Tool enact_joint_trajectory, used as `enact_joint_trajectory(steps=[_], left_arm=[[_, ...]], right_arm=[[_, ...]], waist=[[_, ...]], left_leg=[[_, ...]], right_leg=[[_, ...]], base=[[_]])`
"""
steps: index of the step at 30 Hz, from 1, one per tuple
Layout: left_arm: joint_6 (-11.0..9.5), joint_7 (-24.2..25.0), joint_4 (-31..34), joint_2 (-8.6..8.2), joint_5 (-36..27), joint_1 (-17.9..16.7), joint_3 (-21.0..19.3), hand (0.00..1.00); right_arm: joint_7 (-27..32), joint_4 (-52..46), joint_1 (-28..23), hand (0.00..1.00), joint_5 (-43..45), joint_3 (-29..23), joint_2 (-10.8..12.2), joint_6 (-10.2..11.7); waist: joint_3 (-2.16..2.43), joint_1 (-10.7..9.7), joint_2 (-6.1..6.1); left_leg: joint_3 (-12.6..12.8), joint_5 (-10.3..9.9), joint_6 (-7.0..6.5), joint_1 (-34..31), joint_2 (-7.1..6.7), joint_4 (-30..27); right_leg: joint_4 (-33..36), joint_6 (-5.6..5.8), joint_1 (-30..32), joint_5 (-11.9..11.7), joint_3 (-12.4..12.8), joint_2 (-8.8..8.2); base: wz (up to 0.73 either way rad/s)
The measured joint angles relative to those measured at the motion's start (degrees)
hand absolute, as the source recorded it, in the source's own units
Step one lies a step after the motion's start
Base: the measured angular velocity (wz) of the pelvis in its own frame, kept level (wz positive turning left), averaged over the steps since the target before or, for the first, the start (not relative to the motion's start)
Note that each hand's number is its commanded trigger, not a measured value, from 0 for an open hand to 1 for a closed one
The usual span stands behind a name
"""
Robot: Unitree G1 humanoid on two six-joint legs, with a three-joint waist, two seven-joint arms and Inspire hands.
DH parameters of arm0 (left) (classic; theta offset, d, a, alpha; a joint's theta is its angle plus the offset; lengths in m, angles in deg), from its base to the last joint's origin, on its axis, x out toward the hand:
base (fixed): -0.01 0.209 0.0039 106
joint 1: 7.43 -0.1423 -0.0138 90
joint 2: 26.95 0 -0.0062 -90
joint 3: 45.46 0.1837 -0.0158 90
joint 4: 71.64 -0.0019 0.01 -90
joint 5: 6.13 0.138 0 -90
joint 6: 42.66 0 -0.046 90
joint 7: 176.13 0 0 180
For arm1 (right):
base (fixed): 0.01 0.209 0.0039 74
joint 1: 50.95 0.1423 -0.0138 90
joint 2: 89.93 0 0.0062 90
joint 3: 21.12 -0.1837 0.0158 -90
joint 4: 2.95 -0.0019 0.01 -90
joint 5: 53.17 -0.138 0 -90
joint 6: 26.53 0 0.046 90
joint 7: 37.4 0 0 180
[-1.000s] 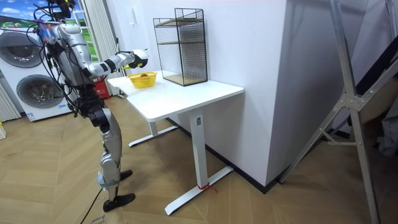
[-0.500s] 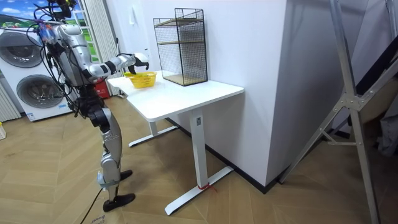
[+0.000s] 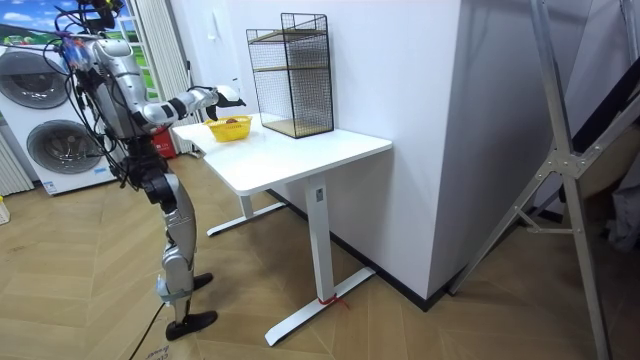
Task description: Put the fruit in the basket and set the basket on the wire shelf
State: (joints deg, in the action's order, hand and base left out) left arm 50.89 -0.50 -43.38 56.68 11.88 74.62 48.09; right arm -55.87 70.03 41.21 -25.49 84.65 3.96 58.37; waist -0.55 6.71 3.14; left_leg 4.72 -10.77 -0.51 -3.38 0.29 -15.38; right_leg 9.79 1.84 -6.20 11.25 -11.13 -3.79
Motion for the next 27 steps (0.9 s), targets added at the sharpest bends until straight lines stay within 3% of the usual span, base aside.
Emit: enact_joint_trajectory(steps=[11,20,22,27], left_arm=[[-0.02,-0.49,-0.92,-0.02,-0.07,-0.14,0.03,0.00],[-1.21,-2.99,-2.61,-0.12,-2.26,-2.01,-0.25,0.00],[-1.37,-2.96,-2.69,-0.49,-2.24,-3.44,-1.93,0.00],[-2.20,-2.71,-2.67,-0.89,-3.74,-5.78,-5.62,0.00]], right_arm=[[0.37,-0.07,0.00,0.00,-1.49,-0.28,0.16,0.01],[7.06,-0.33,0.03,0.00,-22.78,-7.99,0.60,1.20],[7.61,-0.33,0.02,0.00,-32.42,-11.23,1.19,1.51],[10.21,-0.31,-0.14,0.00,-42.24,-16.42,1.02,3.19]], waist=[[0.12,-0.33,0.20],[0.15,-1.98,0.38],[0.03,-3.15,0.19],[-0.17,-3.80,-0.86]], left_leg=[[0.03,0.00,0.00,0.13,0.01,-0.05],[-0.20,0.02,-0.04,0.17,-0.05,-0.21],[-0.29,0.01,-0.04,0.16,-0.06,-0.35],[-0.23,-0.49,-0.13,-0.16,0.24,-1.95]], right_leg=[[-0.01,0.00,-0.16,0.00,0.00,-0.01],[-0.02,0.01,-0.59,0.00,-0.04,-0.01],[-0.11,0.01,-0.76,0.00,-0.35,-0.02],[-0.02,0.01,-0.81,0.00,-0.55,0.09]], base=[[0.00],[0.01],[0.00],[-0.01]])
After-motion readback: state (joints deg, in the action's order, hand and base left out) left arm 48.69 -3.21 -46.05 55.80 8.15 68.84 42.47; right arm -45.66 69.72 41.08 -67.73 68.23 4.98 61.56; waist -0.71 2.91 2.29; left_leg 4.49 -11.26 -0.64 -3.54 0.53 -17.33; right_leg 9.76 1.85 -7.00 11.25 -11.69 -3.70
